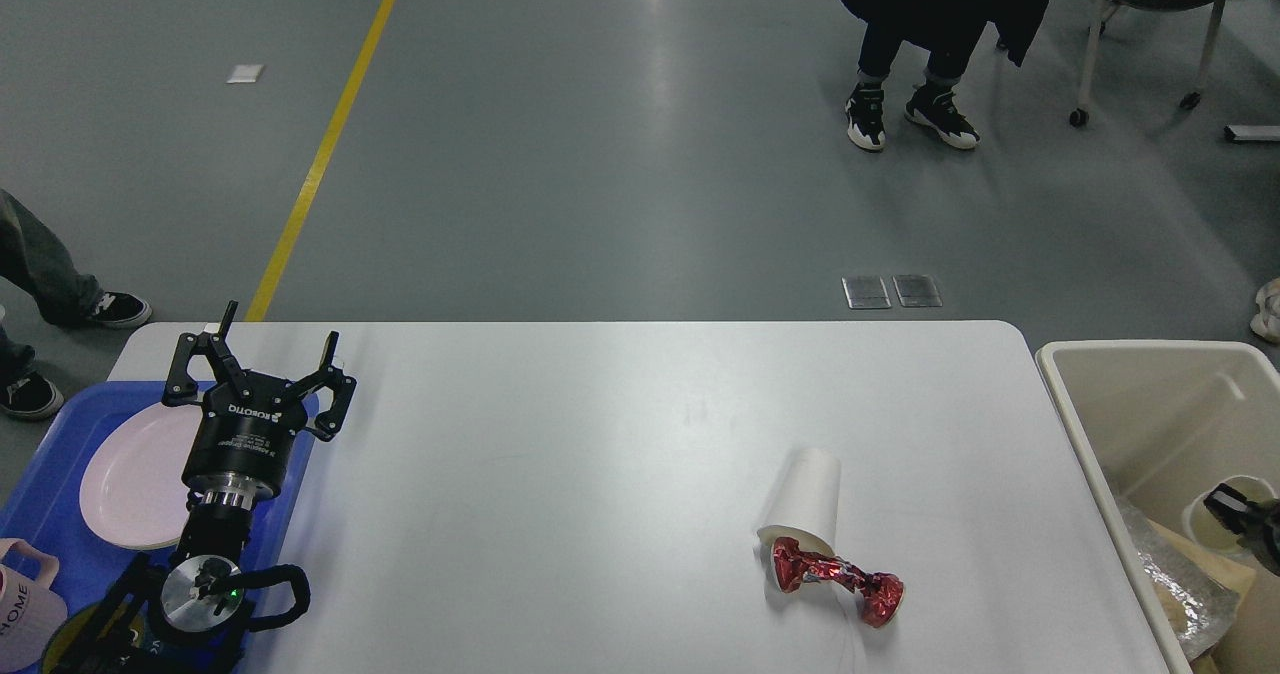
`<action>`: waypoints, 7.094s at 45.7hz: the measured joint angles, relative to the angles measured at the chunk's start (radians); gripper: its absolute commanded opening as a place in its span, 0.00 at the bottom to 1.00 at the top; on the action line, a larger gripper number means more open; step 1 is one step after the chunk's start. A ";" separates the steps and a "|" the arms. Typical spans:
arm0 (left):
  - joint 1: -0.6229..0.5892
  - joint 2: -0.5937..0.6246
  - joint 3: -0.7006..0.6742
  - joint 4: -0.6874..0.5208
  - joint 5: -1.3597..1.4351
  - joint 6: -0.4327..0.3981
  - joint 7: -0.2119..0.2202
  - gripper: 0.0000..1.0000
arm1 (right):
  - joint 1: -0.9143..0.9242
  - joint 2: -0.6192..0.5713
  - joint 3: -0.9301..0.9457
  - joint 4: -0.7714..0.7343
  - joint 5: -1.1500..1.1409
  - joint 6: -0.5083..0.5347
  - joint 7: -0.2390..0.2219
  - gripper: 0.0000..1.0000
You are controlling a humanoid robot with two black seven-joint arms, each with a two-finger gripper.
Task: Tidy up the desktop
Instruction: 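Lower the cup into the bin and open the right gripper, then raise the right gripper out of the bin toward the white cup, then lower the right gripper onto the white paper cup and grasp it, then lift the paper cup and carry it into the bin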
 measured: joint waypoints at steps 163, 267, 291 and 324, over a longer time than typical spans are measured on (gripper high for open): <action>0.000 0.000 0.000 0.000 0.000 0.000 0.000 0.96 | 1.102 0.466 -0.323 1.029 0.082 0.193 -0.062 1.00; -0.001 0.000 0.000 0.000 0.000 0.000 0.000 0.96 | 0.575 0.566 -0.203 0.522 0.197 0.026 -0.062 0.01; -0.001 0.000 0.000 0.000 0.000 0.000 0.002 0.96 | 1.195 0.355 -0.225 1.033 0.176 0.275 -0.060 0.00; 0.000 0.000 0.000 0.000 0.000 0.000 0.000 0.96 | 1.619 0.226 -0.359 1.369 0.032 0.445 -0.059 0.00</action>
